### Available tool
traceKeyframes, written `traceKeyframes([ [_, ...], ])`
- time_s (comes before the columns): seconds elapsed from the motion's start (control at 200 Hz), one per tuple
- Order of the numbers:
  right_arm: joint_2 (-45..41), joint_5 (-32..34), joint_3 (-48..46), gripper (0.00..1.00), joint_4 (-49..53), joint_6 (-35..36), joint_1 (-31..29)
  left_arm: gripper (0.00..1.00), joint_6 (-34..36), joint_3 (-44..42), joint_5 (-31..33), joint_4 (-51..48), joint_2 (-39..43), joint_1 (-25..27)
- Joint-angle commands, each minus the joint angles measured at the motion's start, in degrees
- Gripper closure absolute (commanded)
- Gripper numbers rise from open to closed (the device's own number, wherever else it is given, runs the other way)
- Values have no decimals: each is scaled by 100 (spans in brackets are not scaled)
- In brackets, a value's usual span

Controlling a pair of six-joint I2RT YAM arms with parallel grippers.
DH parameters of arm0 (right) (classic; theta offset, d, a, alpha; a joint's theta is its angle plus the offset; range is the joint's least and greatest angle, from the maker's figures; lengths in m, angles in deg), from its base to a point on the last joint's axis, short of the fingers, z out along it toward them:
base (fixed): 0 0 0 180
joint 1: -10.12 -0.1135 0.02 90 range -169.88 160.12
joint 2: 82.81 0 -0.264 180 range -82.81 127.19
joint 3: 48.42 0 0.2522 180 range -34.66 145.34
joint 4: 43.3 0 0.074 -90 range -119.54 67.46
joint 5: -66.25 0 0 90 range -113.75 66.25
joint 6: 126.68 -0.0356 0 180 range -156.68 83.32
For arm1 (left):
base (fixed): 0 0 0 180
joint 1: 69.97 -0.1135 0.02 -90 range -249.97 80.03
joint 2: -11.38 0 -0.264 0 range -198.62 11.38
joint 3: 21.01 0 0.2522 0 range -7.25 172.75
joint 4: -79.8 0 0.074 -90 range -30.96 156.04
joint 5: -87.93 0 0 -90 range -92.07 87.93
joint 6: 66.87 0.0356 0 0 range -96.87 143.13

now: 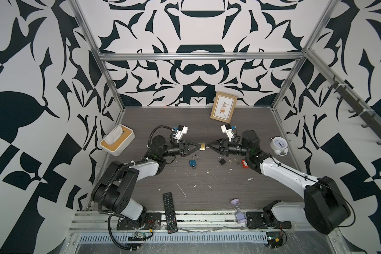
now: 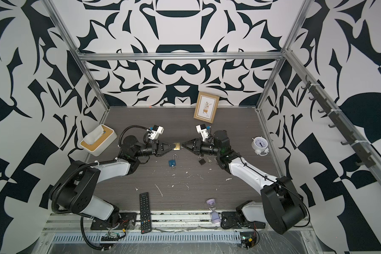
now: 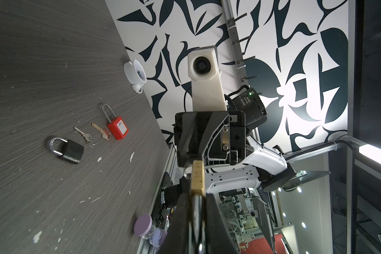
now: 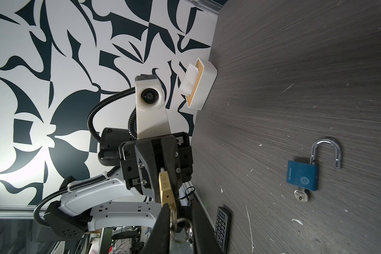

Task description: Lock with the key

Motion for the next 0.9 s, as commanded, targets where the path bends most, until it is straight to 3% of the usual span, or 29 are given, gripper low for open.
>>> traceKeyframes([
  [0.0, -3, -126, 40, 81, -417, -53, -40, 100, -108, 56, -107, 438, -42, 14],
  [0.365, 111, -137, 58, 87, -553, -118, -98, 100, -175, 106, -118, 503, -193, 16],
  [0.61, 80, -119, 18, 100, -490, -93, -98, 100, -203, 111, -99, 548, -258, 15],
  [0.895, -28, 12, -96, 100, -307, 2, 28, 100, -175, 128, -146, 548, -350, 7],
])
